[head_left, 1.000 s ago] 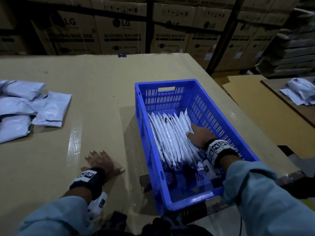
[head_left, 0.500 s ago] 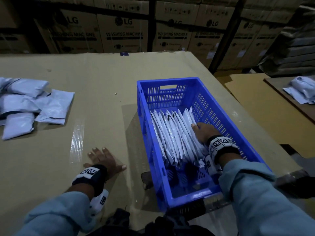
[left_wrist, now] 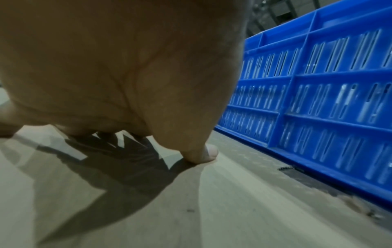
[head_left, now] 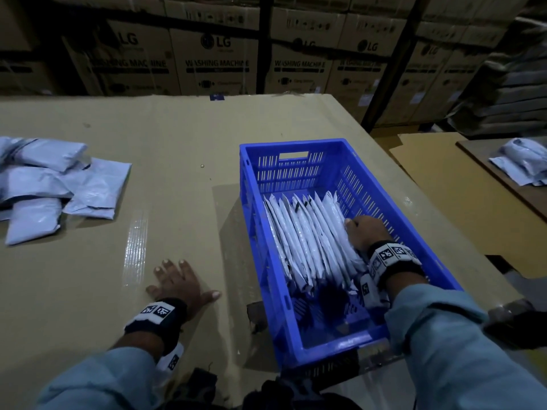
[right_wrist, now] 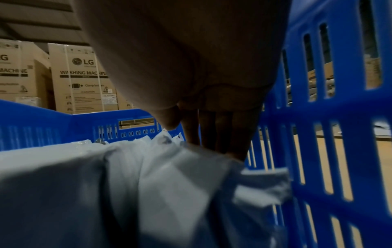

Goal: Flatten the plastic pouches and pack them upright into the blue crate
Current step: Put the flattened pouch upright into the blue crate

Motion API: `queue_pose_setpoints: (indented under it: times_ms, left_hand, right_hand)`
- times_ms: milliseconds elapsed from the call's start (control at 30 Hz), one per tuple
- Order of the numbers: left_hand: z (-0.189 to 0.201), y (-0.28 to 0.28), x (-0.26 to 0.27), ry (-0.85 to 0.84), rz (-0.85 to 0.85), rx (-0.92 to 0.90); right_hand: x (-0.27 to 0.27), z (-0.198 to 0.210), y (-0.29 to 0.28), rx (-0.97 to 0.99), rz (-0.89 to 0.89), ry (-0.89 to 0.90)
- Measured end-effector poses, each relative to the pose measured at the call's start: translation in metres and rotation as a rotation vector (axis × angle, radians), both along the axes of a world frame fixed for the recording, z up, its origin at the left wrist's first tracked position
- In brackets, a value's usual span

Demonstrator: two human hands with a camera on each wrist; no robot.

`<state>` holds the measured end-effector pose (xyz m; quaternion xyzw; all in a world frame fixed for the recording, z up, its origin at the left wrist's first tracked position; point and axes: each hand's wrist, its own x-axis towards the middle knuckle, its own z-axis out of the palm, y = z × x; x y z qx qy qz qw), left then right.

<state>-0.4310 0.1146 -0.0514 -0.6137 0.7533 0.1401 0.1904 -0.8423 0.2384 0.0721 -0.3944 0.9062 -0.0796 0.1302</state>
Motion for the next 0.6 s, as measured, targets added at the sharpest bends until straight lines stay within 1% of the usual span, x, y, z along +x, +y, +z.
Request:
queue_pose_setpoints:
  times_ms: [100, 167, 233, 333, 433, 500, 600]
  left_hand:
    - [0.003, 0.004, 0.003, -0.002, -0.015, -0.014]
    - [0.004, 0.004, 0.004, 0.003, -0.022, -0.013]
    - [0.003, 0.004, 0.004, 0.005, -0.025, -0.014]
    - [0.003, 0.005, 0.006, 0.0, -0.045, -0.025]
    - [0.003, 0.003, 0.01, 0.0, -0.066, -0.041]
    - [0.004, 0.002, 0.013, 0.0, -0.086, -0.042]
    - [0.007, 0.0, 0.021, 0.017, -0.142, -0.033]
  right_hand:
    - [0.006, 0.006, 0.0, 0.082, 0.083, 0.052]
    - [0.015, 0.008, -0.002, 0.152, 0.135, 0.126]
    - [0.026, 0.009, -0.005, 0.2, 0.131, 0.188]
    - [0.039, 0.011, -0.007, 0.261, 0.123, 0.212]
    - [0.045, 0.016, -0.006, 0.356, 0.149, 0.181]
    - [0.044, 0.023, -0.003, 0.355, 0.152, 0.157]
    - [0.039, 0.038, 0.003, 0.262, 0.132, 0.166]
